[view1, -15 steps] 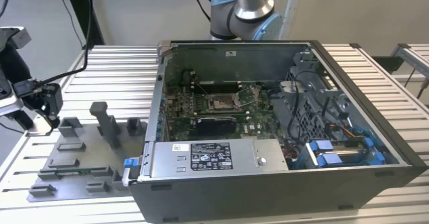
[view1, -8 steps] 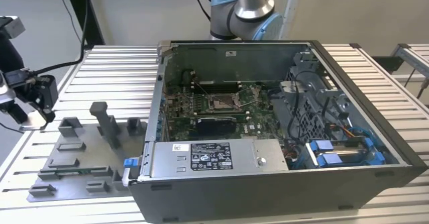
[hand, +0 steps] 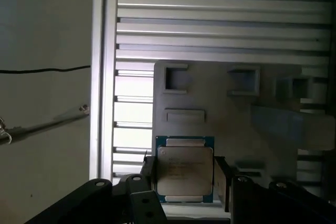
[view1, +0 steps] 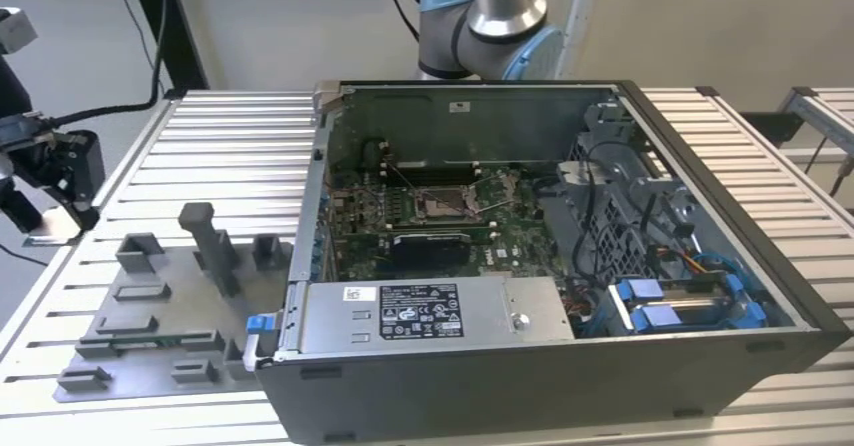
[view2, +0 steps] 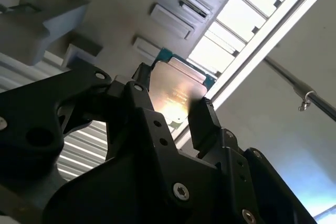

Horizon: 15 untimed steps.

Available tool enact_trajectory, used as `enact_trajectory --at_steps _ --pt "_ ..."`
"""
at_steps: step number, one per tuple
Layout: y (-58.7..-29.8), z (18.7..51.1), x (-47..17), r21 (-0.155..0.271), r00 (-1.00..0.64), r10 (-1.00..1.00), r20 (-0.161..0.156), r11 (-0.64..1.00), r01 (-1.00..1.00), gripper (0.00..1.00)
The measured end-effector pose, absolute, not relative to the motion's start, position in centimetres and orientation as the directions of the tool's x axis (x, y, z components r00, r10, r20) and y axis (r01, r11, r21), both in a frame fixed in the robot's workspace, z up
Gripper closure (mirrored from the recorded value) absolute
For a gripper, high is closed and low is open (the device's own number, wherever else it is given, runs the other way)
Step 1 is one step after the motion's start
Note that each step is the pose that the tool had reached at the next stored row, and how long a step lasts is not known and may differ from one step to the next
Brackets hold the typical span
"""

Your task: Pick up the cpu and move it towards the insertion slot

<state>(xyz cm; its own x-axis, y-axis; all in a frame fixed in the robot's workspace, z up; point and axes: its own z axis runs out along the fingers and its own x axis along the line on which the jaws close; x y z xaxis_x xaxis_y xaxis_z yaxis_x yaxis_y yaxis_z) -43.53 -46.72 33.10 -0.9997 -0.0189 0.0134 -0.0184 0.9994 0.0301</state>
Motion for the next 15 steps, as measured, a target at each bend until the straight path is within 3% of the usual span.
enact_trajectory --at_steps 15 --pt "-46.7 36.0 -43.5 0.03 -1.0 -0.019 0.023 0.999 -0.018 1.0"
